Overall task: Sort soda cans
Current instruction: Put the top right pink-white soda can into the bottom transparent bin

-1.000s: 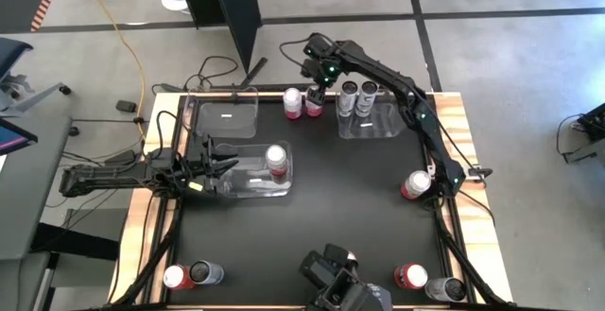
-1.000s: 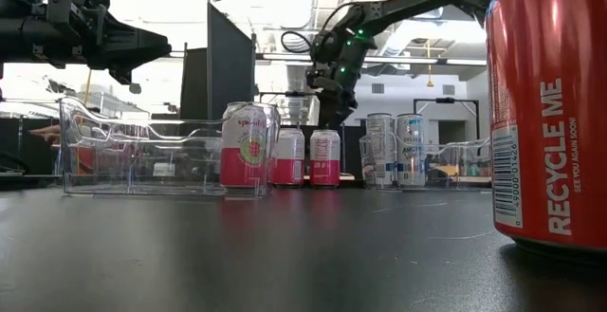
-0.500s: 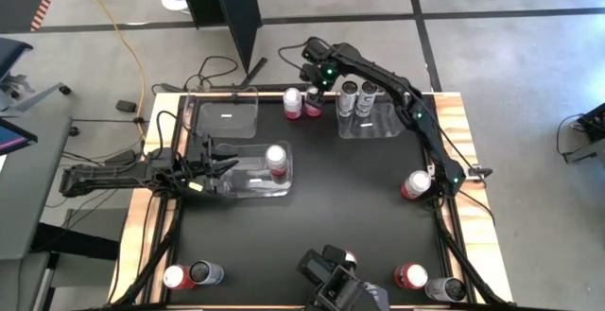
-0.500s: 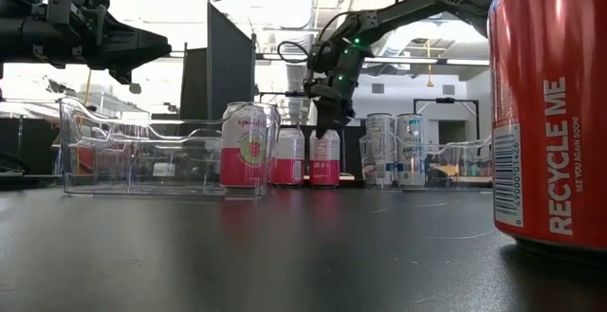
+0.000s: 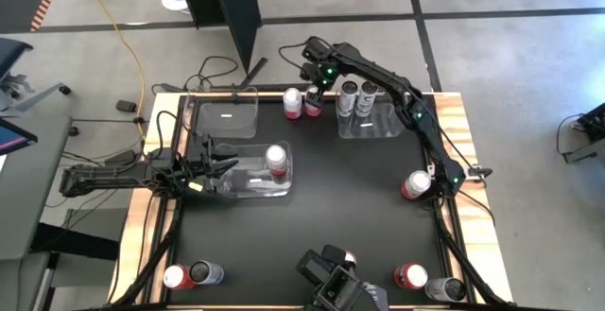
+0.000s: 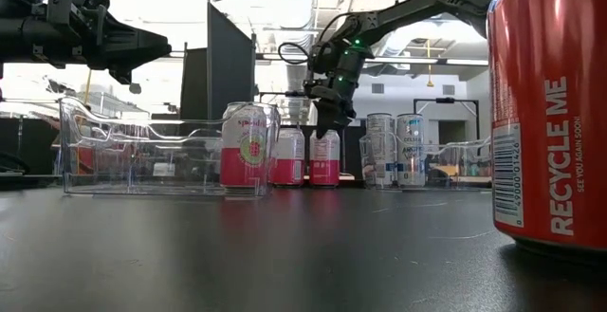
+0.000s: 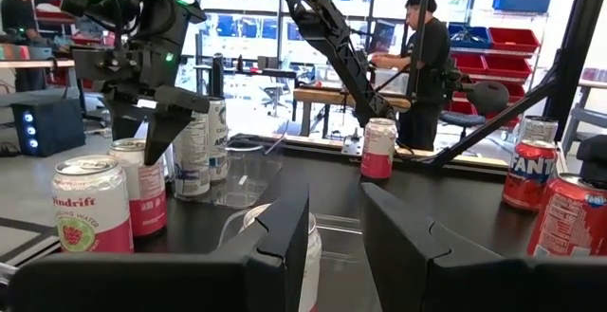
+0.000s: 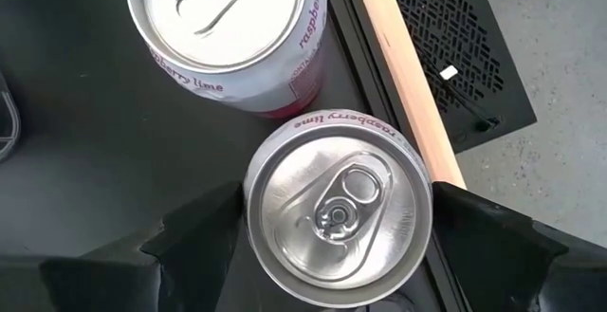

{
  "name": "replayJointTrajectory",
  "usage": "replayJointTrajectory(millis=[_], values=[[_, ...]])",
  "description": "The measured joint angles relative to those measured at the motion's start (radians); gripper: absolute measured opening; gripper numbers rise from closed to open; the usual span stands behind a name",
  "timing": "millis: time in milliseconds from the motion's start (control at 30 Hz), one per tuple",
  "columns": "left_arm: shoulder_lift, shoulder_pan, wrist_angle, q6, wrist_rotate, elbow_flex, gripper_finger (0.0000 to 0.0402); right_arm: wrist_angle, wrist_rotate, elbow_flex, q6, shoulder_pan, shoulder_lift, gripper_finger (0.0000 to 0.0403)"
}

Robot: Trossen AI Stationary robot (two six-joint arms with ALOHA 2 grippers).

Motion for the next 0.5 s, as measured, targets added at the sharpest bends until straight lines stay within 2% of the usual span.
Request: replayJointTrajectory(millis=[500], values=[[0.000,0.000,0.000,0.000,0.000,0.000,0.0093,0.003,0.005,0.000,0.019,0.000,0.000,0.0357]])
